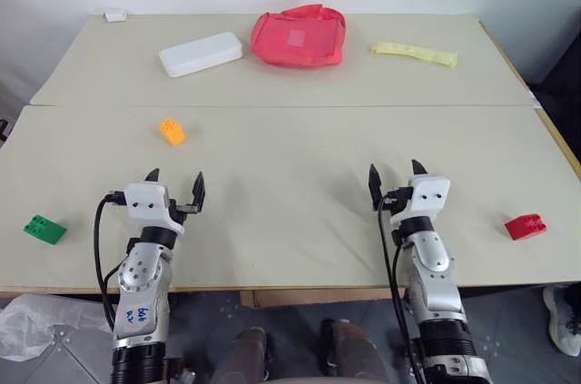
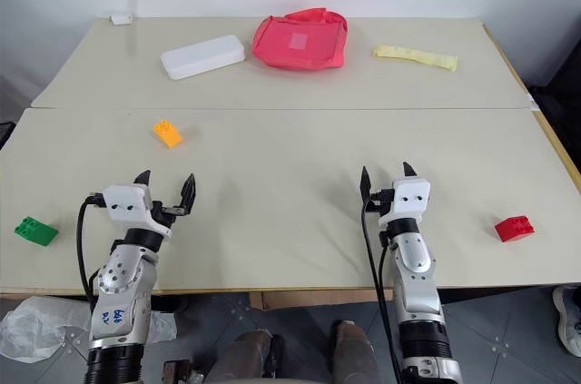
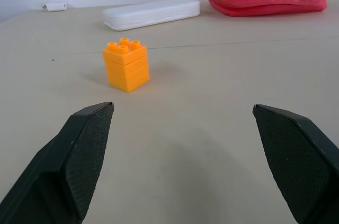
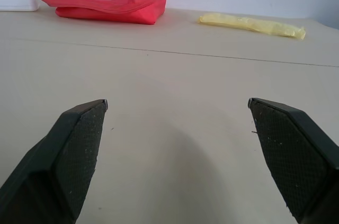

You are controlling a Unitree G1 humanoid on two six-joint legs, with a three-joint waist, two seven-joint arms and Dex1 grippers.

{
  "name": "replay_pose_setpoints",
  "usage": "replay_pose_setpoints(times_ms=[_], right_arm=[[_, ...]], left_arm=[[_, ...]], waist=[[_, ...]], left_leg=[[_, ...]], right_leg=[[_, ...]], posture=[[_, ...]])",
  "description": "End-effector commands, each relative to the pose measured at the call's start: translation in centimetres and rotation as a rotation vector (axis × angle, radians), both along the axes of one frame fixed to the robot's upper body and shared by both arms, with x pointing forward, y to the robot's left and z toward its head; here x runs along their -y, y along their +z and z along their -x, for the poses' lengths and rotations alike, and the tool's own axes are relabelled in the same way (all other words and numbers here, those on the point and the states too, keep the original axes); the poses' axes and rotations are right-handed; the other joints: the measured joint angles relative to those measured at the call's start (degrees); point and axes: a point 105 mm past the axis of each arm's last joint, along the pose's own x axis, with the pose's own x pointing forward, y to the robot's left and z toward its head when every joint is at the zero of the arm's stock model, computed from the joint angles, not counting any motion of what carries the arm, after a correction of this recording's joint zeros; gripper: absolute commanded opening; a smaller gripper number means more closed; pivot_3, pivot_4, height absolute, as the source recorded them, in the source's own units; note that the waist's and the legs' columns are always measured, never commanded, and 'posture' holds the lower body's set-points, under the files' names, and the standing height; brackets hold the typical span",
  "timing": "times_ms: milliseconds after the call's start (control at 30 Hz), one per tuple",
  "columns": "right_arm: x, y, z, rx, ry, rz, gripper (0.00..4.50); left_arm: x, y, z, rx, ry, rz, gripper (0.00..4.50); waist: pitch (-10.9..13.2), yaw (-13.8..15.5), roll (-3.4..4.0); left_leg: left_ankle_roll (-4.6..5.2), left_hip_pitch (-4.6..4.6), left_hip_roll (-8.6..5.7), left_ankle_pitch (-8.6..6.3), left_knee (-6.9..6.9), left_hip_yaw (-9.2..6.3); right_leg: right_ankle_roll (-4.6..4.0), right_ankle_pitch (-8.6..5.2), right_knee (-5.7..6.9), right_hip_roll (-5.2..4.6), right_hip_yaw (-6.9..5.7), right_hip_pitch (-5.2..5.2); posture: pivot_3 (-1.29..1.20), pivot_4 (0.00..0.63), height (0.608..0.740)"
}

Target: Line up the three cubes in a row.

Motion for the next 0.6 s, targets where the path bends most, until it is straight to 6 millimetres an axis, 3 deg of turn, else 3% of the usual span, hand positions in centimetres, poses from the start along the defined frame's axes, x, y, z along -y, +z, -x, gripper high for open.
replay_pose_setpoints(times_ms=[33, 200, 400, 467, 533, 600], right_arm=[[0.1, 1.3, 0.2, 0.053, 0.011, -0.004, 4.5], [-0.4, 2.8, 0.9, 0.099, 0.069, -0.034, 4.5], [-0.4, 6.5, 3.9, 0.162, 0.236, -0.057, 4.5], [1.8, 8.5, 6.3, 0.164, 0.264, 0.002, 4.5], [4.9, 9.8, 8.8, 0.129, 0.22, 0.115, 4.5], [9.4, 10.0, 11.2, 0.064, 0.07, 0.168, 4.5]], left_arm=[[-0.8, 1.0, 0.3, 0.043, 0.045, -0.043, 4.48], [1.1, 2.3, 1.4, 0.091, -0.151, -0.011, 4.48], [4.1, 4.1, 2.1, 0.105, -0.499, -0.082, 4.48], [7.0, 4.8, 2.7, 0.077, -0.802, -0.146, 4.48], [9.8, 3.7, 4.1, -0.028, -1.128, -0.294, 4.48], [11.4, 2.5, 4.7, -0.081, -1.34, -0.386, 4.48]], waist=[[0.0, 0.0, 0.0], [0.0, -0.03, 0.0], [0.0, 0.15, 0.01], [0.05, 0.67, 0.1], [0.12, 1.79, 0.24], [0.02, 1.91, 0.42]], left_leg=[[0.0, 0.0, 0.0, 0.0, 0.0, 0.0], [0.0, -0.01, 0.01, 0.0, -0.01, 0.0], [0.01, 0.0, 0.04, -0.01, 0.01, -0.04], [0.01, 0.01, 0.04, -0.01, 0.01, -0.04], [0.02, -0.11, -0.01, 0.0, 0.01, -0.21], [0.08, -0.08, -0.1, -0.03, -0.02, -0.29]], right_leg=[[0.0, 0.0, 0.0, 0.0, 0.0, 0.0], [0.0, 0.0, -0.01, -0.03, 0.04, -0.01], [-0.01, 0.0, -0.08, -0.08, 0.03, 0.06], [-0.01, 0.0, -0.1, -0.07, 0.03, 0.07], [-0.04, -0.02, -0.14, -0.11, -0.09, 0.06], [-0.06, -0.03, -0.25, -0.14, -0.11, 0.17]], posture=[[0.0, 0.15, 0.74], [0.0, 0.15, 0.74], [0.0, 0.15, 0.74], [0.0, 0.15, 0.74], [0.0, 0.15, 0.74], [0.0, 0.15, 0.74]])
